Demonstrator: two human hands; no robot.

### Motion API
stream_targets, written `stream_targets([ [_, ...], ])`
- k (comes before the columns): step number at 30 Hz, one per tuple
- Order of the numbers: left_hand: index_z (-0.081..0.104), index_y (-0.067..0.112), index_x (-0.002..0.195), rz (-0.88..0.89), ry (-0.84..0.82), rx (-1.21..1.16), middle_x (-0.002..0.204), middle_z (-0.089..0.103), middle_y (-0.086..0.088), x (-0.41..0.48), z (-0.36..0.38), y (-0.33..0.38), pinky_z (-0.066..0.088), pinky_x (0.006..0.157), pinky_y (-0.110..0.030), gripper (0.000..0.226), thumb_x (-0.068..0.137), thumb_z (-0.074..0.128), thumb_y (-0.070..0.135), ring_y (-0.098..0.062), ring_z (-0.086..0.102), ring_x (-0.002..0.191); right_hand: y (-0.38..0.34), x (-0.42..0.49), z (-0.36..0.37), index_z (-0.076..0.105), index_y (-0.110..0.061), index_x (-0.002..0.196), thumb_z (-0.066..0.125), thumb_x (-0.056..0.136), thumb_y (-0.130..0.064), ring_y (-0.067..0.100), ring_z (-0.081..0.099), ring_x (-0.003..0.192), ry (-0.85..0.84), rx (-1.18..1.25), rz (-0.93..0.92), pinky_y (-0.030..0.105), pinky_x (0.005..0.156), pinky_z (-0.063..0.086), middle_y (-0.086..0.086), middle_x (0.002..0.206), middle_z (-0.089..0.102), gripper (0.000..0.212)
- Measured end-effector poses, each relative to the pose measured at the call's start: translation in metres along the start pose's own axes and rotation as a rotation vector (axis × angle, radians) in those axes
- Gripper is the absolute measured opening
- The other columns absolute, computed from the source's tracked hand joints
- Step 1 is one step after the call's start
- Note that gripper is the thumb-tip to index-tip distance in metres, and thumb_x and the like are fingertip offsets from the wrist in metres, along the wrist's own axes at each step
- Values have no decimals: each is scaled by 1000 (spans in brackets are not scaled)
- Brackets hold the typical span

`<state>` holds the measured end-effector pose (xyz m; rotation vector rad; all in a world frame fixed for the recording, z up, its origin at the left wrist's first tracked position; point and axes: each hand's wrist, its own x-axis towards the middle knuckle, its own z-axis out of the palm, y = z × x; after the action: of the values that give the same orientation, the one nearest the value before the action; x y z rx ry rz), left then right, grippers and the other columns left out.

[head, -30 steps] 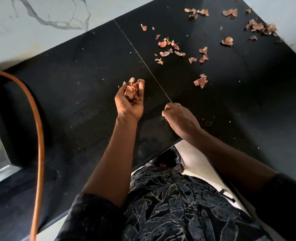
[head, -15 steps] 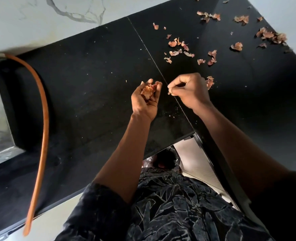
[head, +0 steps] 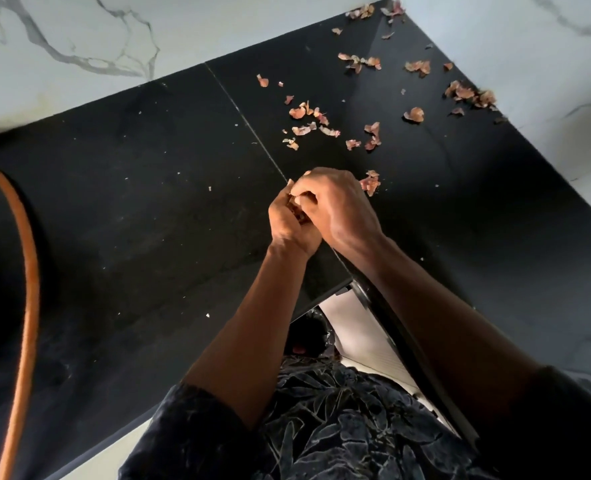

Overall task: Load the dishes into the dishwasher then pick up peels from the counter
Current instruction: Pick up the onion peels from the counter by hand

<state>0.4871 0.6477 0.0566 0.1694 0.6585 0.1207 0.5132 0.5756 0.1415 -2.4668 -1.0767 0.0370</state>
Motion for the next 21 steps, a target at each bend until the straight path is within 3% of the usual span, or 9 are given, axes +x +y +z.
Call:
stream_targets([
  [2,70,7,98,17,27,-18,93,68,-10,1,7,-4,47,102,-34,31,102,49,29,-24,65,94,16,2,-7,75,-16,102,74,90,-19,8,65,87,3,54,8,25,78,57,-2,99,70,12],
  [4,69,3,95,34,37,-42,86,72,-11,3,14,-7,55,88,-29,29,103,49,24,-21,70,83,36,4,-16,75,-13,102,73,91,-19,6,65,82,88,102,35,19,73,54,-1,97,71,12],
  [7,66,-4,102,16,24,-88,99,70,-22,7,19,-8,58,93,-37,32,105,46,21,-31,69,98,91,10,-16,69,-12,112,69,93,-15,11,65,93,195,-22,240,19,77,49,4,108,69,20],
  [9,65,-5,105,10,15,-87,103,67,-24,6,21,-11,59,92,-39,32,105,46,21,-34,67,103,123,5,-5,59,-14,132,69,93,-18,22,60,115,38,-108,423,26,89,47,9,128,61,40],
  [11,64,-4,107,-4,3,-57,105,68,-23,5,22,-15,60,89,-36,32,104,46,22,-34,68,103,137,-7,9,51,-15,143,69,93,-20,28,49,130,-167,-134,442,37,103,46,10,143,51,53],
  [13,65,-4,109,-14,-9,-35,105,68,-24,4,23,-16,60,89,-36,31,104,48,22,-34,68,104,143,-17,18,59,-12,135,66,95,-17,26,53,124,-157,-180,372,38,101,50,9,136,54,41],
  [17,66,-4,110,-23,-2,1,111,68,-24,5,24,-15,61,86,-36,31,103,51,22,-35,68,108,153,-32,19,71,-10,109,64,94,-11,15,64,88,9,-164,414,30,79,54,7,105,68,17],
  [21,65,-4,113,-36,7,25,112,68,-25,6,22,-15,60,89,-36,32,104,51,23,-35,68,108,164,-44,4,72,-13,109,65,94,-10,9,68,89,108,19,519,23,79,53,3,103,74,17],
])
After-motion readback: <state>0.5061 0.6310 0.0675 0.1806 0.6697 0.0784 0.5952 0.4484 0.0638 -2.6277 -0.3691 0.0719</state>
